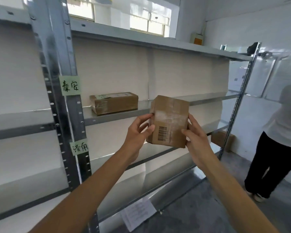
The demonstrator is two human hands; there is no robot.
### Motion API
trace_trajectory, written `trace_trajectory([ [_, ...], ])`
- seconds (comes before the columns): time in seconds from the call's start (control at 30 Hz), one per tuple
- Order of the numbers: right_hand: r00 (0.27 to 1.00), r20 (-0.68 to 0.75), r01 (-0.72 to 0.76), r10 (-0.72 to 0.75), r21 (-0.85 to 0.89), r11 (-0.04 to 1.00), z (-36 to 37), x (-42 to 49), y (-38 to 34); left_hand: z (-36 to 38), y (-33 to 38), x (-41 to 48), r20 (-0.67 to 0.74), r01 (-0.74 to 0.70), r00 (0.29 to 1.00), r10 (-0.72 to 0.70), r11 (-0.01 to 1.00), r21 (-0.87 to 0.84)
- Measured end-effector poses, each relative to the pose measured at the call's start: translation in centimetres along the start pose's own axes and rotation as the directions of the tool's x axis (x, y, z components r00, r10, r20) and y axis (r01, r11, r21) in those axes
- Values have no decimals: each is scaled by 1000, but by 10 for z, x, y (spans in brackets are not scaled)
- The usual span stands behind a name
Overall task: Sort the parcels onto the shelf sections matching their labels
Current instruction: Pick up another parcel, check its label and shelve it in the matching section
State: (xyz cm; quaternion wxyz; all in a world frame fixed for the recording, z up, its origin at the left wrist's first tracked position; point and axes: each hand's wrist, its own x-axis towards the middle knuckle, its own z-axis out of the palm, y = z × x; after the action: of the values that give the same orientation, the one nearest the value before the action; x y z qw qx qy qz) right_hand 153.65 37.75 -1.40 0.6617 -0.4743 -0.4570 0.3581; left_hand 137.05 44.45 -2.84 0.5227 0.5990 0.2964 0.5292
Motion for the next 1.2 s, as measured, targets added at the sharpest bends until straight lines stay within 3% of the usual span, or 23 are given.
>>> trace_trajectory([
  [0.33,958,287,9,-16,26,1000,101,-52,-5,-98,36,-86,-246,-50,967,68,996,78],
  [0.6,907,420,-17,-28,102,995,202,-94,-14,-185,79,-145,-383,-70,915,129,984,164],
  [0.9,835,550,-167,26,209,963,327,-151,-19,-293,128,-218,-421,47,907,14,990,134],
  [1.2,751,661,-155,-19,204,967,428,-202,-19,-387,160,-288,-451,92,893,-17,985,145],
])
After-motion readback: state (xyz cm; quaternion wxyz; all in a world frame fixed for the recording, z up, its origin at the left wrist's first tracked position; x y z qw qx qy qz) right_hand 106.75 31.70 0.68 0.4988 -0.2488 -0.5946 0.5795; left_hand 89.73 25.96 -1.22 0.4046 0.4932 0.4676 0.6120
